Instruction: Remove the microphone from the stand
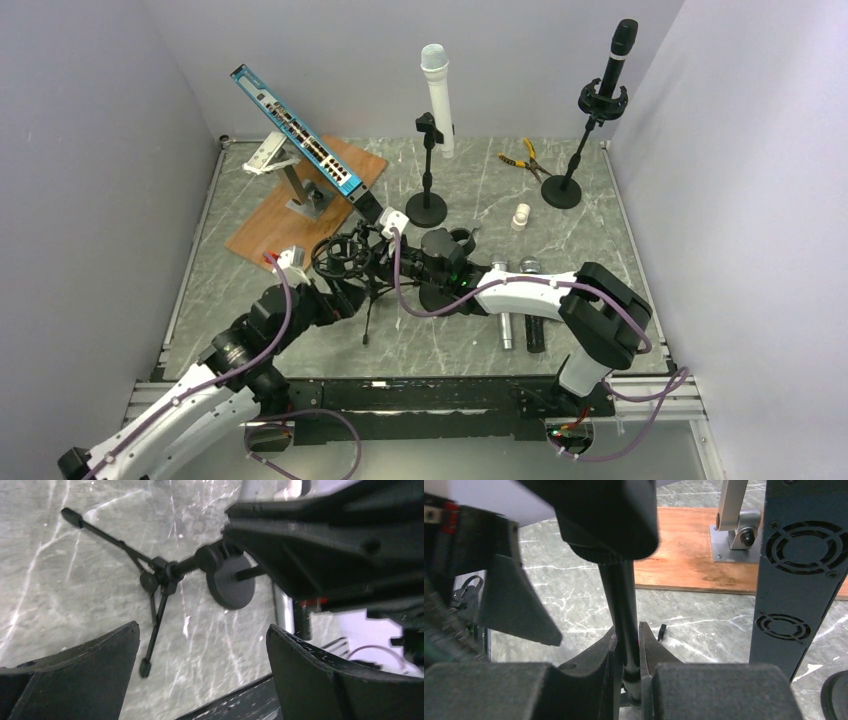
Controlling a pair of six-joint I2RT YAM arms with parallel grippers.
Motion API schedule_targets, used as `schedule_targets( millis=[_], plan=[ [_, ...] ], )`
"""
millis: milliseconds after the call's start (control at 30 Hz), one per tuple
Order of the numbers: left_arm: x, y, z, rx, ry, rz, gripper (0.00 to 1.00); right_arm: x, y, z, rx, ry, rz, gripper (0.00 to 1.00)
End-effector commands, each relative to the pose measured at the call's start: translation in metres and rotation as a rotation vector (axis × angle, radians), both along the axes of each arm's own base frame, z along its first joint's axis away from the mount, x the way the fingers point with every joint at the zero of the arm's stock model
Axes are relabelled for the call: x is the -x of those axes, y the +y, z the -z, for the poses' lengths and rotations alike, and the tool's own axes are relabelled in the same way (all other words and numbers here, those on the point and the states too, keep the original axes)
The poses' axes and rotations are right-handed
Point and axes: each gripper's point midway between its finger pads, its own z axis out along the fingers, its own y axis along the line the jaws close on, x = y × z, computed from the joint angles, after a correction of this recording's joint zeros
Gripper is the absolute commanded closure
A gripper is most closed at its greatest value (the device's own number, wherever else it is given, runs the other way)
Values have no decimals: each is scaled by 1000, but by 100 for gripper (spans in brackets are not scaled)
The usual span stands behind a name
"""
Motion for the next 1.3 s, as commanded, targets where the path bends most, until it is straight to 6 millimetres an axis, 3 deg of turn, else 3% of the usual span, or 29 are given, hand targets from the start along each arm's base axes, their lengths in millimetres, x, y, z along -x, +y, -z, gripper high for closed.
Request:
schedule_targets(
  millis=[0,200,300,400,533,633,800,1067,1267],
  plan=[
    [-15,-23,-32,230,-30,84,2,15,1,-6,-35,47,-66,100],
    [-27,-15,-26,454,-16,83,10,17,0,-8,-37,52,-76,100],
    [-31,-10,-13,604,7,83,24,17,0,-9,-39,54,-73,100],
    [-32,-9,-18,664,-24,122,33,18,1,-8,-37,58,-81,100],
    [-34,-10,-11,609,-40,139,33,18,4,-7,-32,67,-92,100],
    [-34,-11,-18,595,-85,159,33,18,3,-7,-28,67,-90,100],
    [-38,-10,-23,558,-94,155,25,17,3,-8,-26,63,-87,100],
    [-49,-17,-31,475,-96,203,42,19,4,-8,-29,67,-94,100],
    [-53,-14,-28,289,-128,202,41,18,3,-9,-28,62,-92,100]
  ],
)
